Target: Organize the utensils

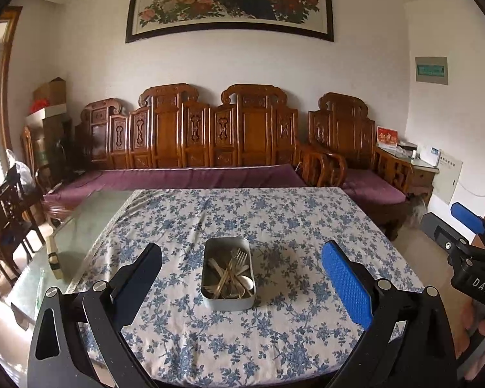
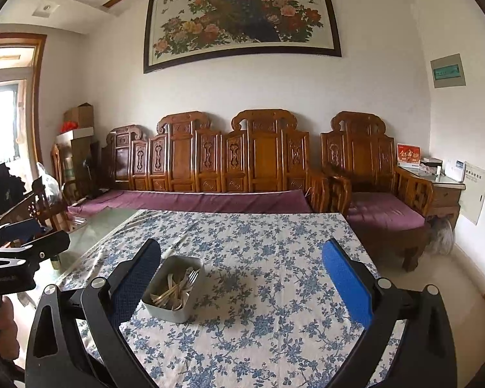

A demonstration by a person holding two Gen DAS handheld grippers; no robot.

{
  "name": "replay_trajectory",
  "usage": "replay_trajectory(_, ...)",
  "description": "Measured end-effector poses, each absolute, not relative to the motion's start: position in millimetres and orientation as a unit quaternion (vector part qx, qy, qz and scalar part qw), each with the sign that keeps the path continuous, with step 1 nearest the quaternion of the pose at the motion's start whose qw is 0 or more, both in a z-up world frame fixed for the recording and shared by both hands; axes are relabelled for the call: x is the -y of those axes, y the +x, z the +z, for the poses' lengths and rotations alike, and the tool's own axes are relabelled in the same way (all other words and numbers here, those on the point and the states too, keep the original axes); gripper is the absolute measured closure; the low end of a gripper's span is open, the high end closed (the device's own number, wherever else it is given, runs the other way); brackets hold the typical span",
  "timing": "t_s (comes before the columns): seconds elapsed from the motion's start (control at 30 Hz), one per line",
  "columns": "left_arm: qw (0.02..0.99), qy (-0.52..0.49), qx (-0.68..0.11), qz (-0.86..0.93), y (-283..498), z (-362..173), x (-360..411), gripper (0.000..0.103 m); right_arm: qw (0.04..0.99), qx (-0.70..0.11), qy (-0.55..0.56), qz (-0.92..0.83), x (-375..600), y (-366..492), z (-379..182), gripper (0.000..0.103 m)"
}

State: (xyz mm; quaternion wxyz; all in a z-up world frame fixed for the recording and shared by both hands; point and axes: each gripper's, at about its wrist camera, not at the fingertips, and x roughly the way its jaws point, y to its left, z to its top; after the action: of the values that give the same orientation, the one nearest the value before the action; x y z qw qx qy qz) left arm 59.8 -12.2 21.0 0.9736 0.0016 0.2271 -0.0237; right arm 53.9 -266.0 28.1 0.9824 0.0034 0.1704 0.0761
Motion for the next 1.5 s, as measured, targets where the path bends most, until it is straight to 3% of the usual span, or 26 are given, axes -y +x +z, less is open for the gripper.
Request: replay_trajectory(1.5, 0.974, 0.007, -0.226, -0.025, 60.9, 17.6, 14.8, 0.008, 0.982, -0.173, 0.004, 0.082, 260.8, 55.4, 23.8, 0.003)
